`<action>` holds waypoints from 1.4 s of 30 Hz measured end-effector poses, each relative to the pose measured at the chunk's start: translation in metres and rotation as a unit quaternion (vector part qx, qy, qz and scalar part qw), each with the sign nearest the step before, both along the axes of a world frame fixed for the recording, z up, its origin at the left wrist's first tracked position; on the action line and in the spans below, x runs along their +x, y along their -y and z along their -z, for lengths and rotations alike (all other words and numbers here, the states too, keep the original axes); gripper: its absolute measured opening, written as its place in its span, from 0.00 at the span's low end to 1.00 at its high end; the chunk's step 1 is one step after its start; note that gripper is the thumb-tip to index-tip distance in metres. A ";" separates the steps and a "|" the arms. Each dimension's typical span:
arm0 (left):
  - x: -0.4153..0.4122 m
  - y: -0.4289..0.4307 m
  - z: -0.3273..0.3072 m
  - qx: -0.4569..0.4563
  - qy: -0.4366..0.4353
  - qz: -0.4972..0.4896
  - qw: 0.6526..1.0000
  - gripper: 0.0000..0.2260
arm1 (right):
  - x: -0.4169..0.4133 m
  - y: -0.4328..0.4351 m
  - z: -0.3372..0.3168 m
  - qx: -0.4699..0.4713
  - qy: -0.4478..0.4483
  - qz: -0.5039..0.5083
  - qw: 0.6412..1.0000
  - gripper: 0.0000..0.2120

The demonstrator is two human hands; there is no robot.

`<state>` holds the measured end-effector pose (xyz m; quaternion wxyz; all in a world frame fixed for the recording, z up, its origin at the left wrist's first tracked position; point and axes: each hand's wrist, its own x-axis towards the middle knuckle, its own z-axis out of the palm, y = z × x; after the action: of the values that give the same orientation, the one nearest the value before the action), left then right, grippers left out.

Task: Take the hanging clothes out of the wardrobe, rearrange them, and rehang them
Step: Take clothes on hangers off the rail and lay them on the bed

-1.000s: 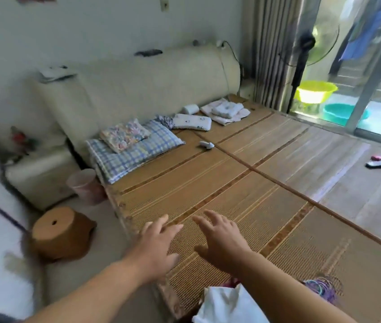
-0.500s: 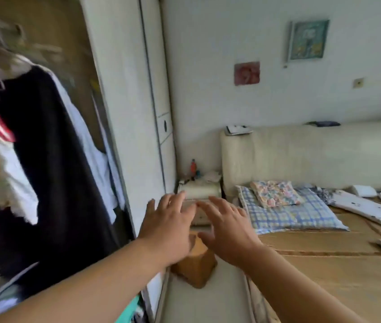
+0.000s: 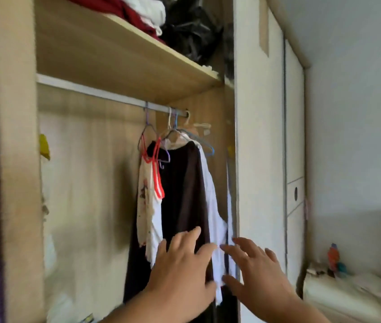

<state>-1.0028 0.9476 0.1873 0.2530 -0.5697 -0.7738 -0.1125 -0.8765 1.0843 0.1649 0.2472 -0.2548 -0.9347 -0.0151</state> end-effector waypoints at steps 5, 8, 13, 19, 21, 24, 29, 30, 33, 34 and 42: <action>-0.011 0.002 -0.033 0.039 -0.017 -0.100 0.994 0.33 | -0.037 -0.034 -0.041 0.042 -0.014 -0.107 0.993 0.29; -0.008 0.008 -0.049 0.082 -0.047 -0.157 0.983 0.33 | -0.053 -0.045 -0.067 0.054 -0.044 -0.172 0.983 0.28; -0.005 0.018 -0.072 0.107 -0.063 -0.235 0.964 0.33 | -0.086 -0.049 -0.105 0.073 -0.074 -0.248 0.963 0.28; -0.025 0.002 -0.095 0.100 -0.050 -0.266 0.958 0.35 | -0.119 -0.066 -0.132 0.049 -0.104 -0.292 0.950 0.27; -0.041 -0.013 -0.101 0.103 -0.041 -0.266 0.957 0.36 | -0.130 -0.079 -0.138 0.042 -0.112 -0.290 0.949 0.27; -0.069 -0.039 -0.114 0.113 -0.024 -0.255 0.960 0.35 | -0.149 -0.105 -0.151 0.044 -0.121 -0.272 0.953 0.28; -0.117 -0.087 -0.150 0.157 -0.043 -0.230 0.960 0.33 | -0.182 -0.147 -0.177 0.048 -0.140 -0.232 0.961 0.27; -0.126 -0.094 -0.160 0.169 -0.050 -0.221 0.959 0.31 | -0.188 -0.153 -0.184 0.055 -0.147 -0.220 0.963 0.27; -0.153 -0.117 -0.192 0.197 -0.055 -0.193 0.960 0.27 | -0.212 -0.175 -0.211 0.060 -0.169 -0.179 0.967 0.26; -0.161 -0.124 -0.203 0.196 -0.051 -0.187 0.961 0.26 | -0.221 -0.183 -0.222 0.055 -0.174 -0.167 0.969 0.26; -0.200 -0.165 -0.251 0.118 0.064 -0.280 0.951 0.29 | -0.292 -0.231 -0.272 -0.052 -0.151 -0.087 0.983 0.17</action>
<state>-1.2027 1.1129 0.4382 0.2901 -0.2879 -0.8979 -0.1638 -1.1680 1.3152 0.4368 0.3726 -0.1839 -0.9047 0.0939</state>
